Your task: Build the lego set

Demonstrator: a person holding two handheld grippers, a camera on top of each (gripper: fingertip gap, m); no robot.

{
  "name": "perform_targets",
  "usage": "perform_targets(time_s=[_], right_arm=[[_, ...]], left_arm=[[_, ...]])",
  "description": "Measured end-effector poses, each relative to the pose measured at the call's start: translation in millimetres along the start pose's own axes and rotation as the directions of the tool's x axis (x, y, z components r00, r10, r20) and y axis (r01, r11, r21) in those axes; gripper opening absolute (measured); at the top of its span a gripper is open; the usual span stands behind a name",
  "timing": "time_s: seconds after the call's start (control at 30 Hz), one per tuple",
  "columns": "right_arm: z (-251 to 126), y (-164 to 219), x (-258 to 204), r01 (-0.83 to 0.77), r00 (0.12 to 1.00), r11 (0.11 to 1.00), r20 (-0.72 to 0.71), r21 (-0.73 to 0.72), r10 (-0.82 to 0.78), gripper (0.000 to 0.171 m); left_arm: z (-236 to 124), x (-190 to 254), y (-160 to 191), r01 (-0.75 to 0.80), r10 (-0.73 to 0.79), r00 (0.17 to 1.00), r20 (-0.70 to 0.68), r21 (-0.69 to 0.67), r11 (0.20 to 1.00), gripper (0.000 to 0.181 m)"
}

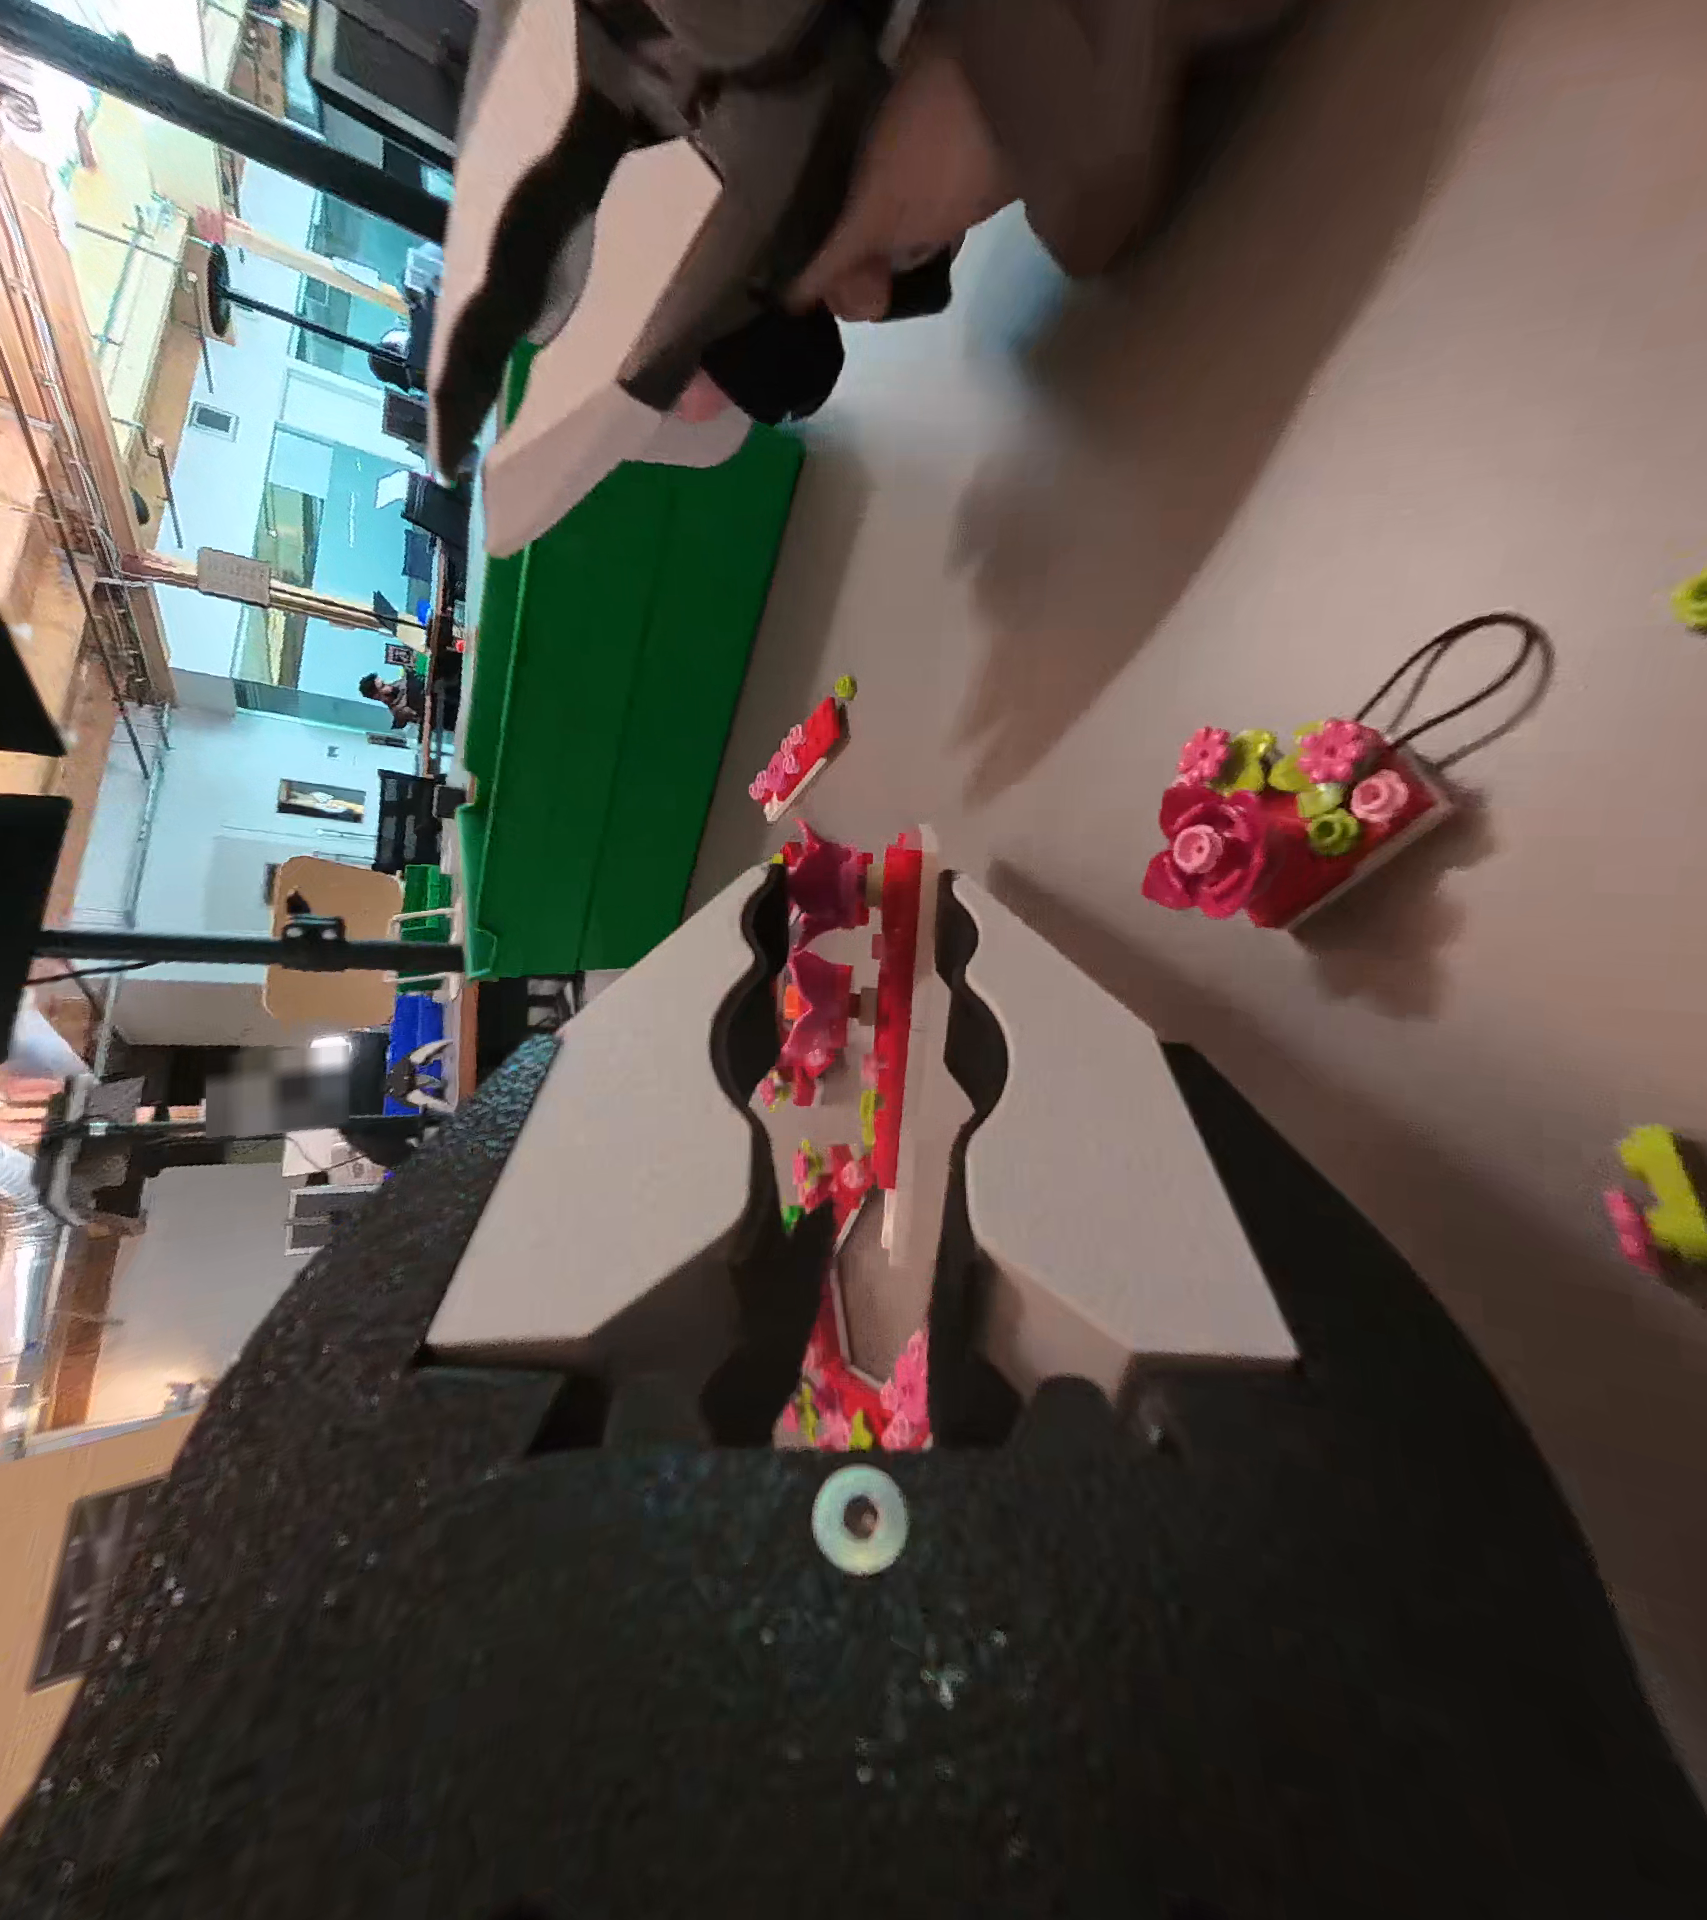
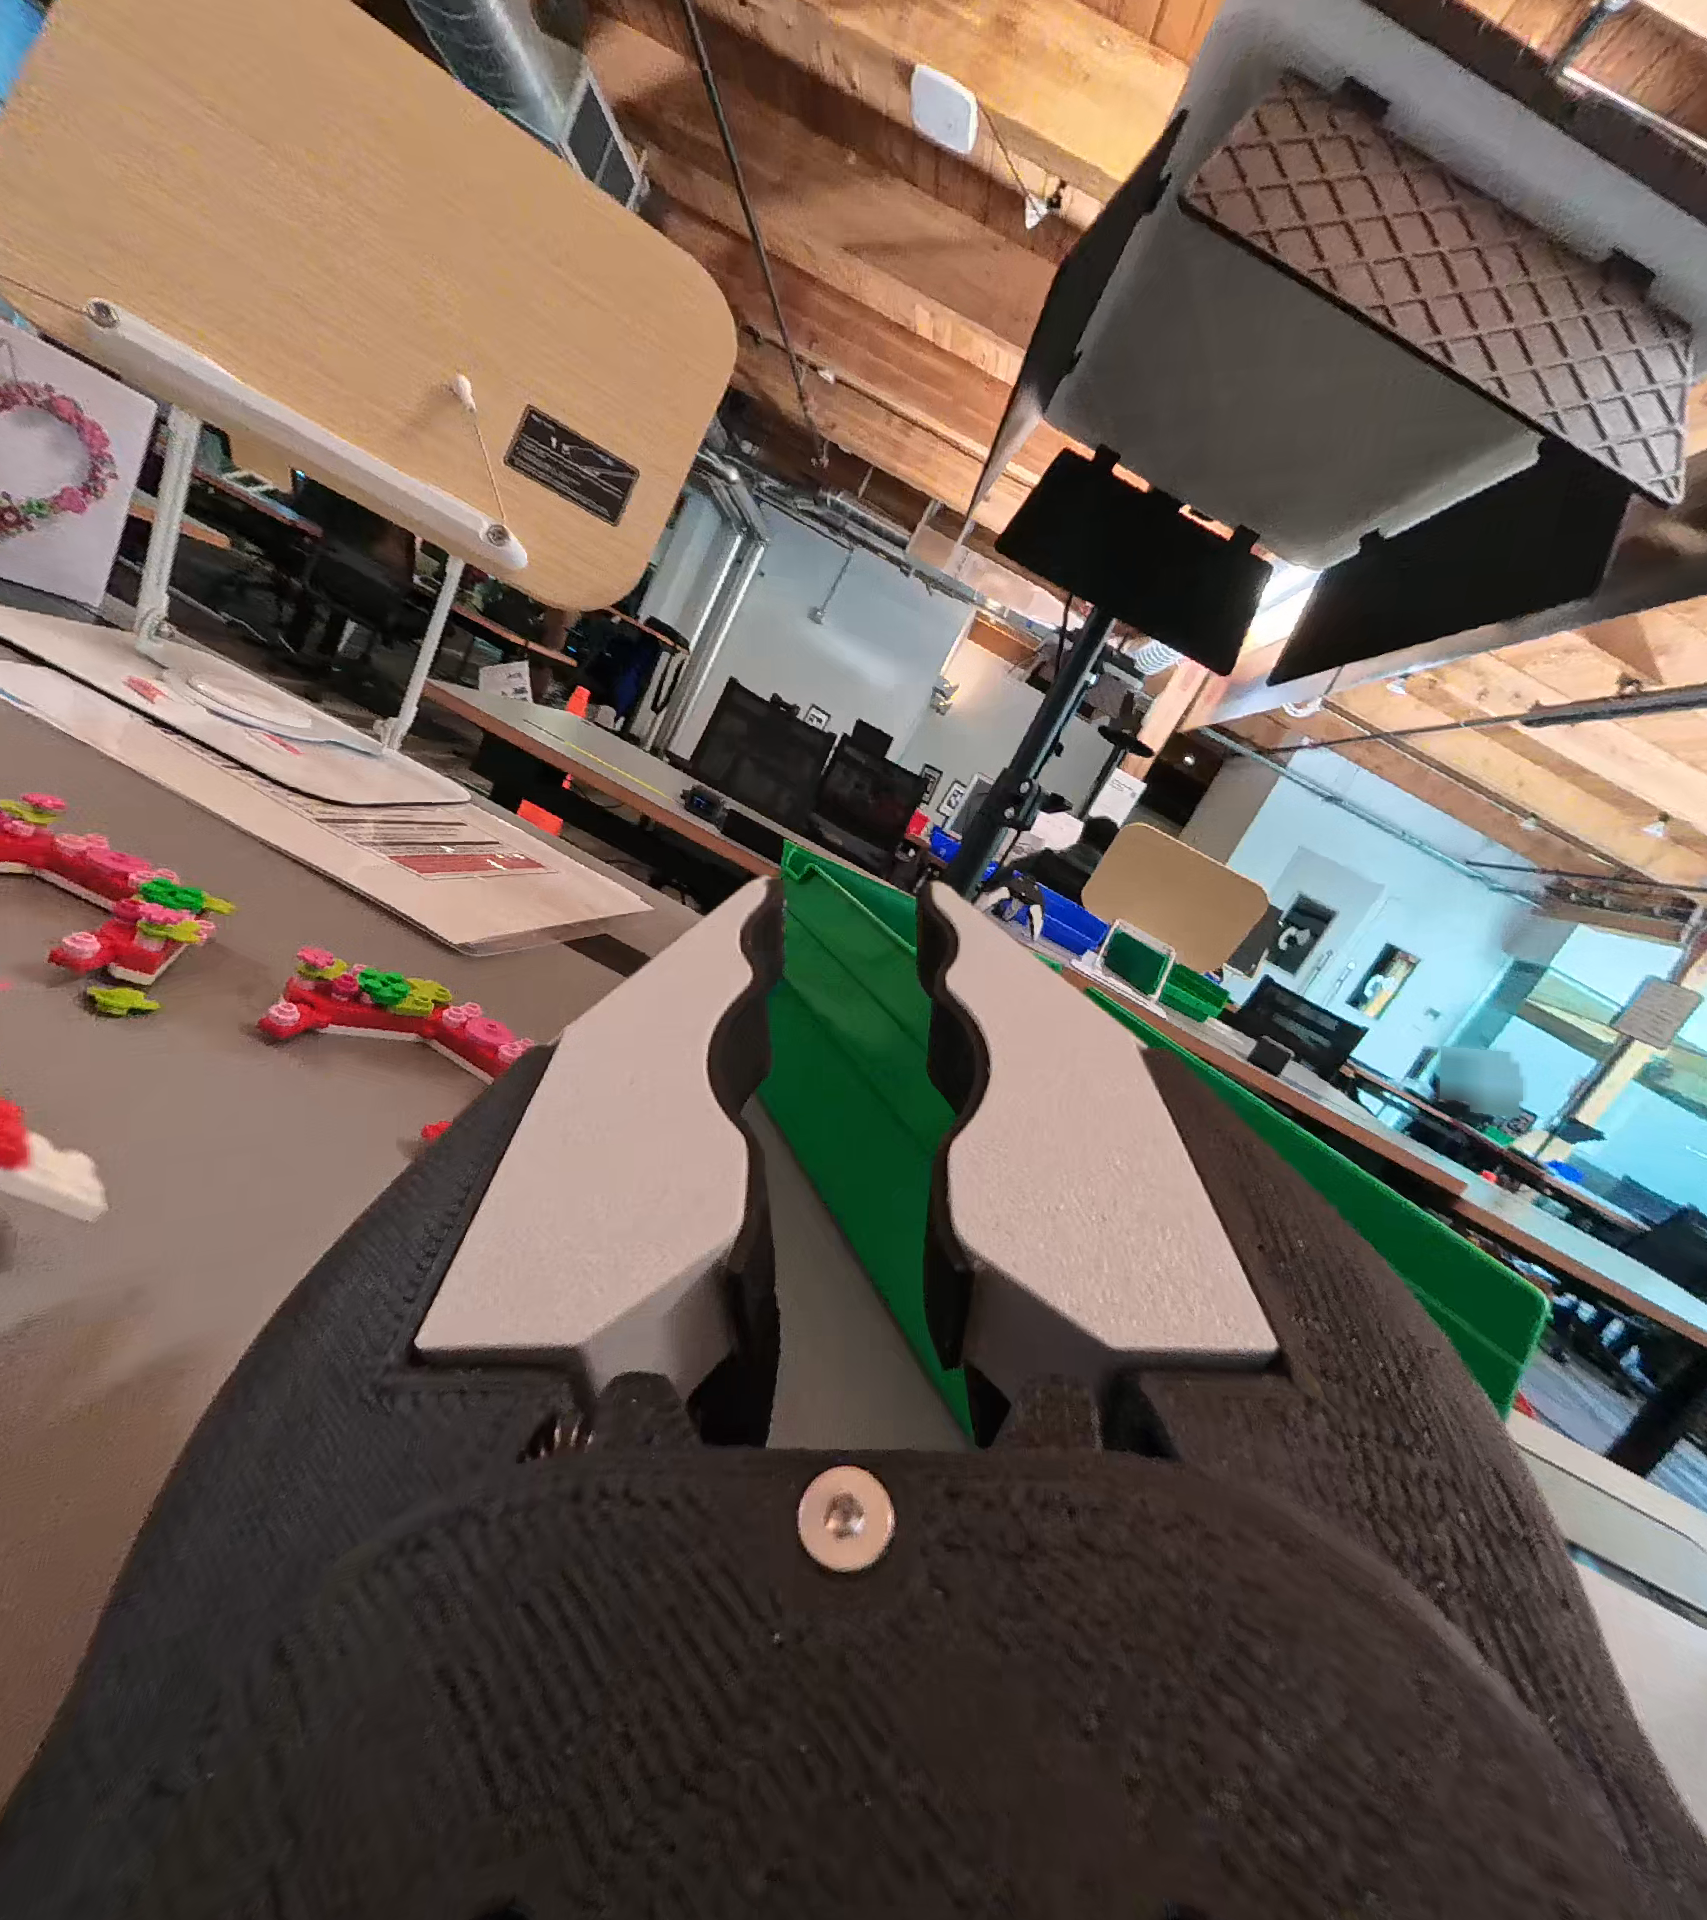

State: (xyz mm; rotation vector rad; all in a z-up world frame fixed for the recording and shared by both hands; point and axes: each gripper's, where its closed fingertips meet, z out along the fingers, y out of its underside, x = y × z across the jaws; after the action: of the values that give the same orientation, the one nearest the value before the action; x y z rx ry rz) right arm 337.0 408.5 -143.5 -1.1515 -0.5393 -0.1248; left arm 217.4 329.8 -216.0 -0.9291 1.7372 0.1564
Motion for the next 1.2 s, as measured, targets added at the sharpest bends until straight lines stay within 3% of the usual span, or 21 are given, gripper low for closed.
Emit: perform_targets(time_s=[0.33,0.43,0.57,0.7,0.8,0.87,0.93,1.0,1.1,1.2], right_arm=[[2,-3,-6,-0.018,0.999,0.999,0.037,0.028,0.017,0.023],[2,-3,-1,-0.041,0.999,0.999,0.02,0.029,0.04,0.023],[1,-2,4,-0.061,0.998,0.998,0.001,0.033,0.061,0.023],[-3,-3,13,-0.093,0.995,0.995,-0.028,0.044,0.094,0.023],[-6,-3,19,-0.108,0.993,0.993,-0.051,0.05,0.11,0.024],[-6,-2,20,-0.099,0.993,0.994,-0.061,0.048,0.102,0.024],[-7,-2,22,-0.087,0.993,0.995,-0.071,0.044,0.09,0.024],[-8,-2,25,-0.076,0.992,0.996,-0.094,0.039,0.08,0.025],[-12,-1,33,-0.066,0.986,0.998,-0.151,0.023,0.069,0.026],[-18,-1,37,-0.028,0.979,1.0,-0.2,-0.003,0.027,0.026]], left_arm=[[34,-2,1,0.278,-0.286,0.957,-0.059,-0.115,0.954,0.027],[36,6,-7,0.378,-0.394,0.91,-0.128,-0.132,0.916,0.041],[38,7,-14,0.504,-0.525,0.83,-0.19,-0.148,0.851,0.045],[22,-31,-13,0.658,-0.66,0.737,-0.143,-0.072,0.75,0.052],[-24,-84,0,0.784,-0.788,0.615,-0.021,0.124,0.608,0.055],[-71,-112,20,0.809,-0.856,0.511,0.083,0.291,0.511,0.062],[-131,-129,46,0.767,-0.884,0.415,0.214,0.441,0.467,0.064],[-198,-133,72,0.681,-0.863,0.333,0.38,0.537,0.499,0.066],[-290,-121,99,0.545,-0.768,0.22,0.601,0.577,0.608,0.066],[-337,-95,110,0.49,-0.697,0.19,0.691,0.548,0.677,0.066]])
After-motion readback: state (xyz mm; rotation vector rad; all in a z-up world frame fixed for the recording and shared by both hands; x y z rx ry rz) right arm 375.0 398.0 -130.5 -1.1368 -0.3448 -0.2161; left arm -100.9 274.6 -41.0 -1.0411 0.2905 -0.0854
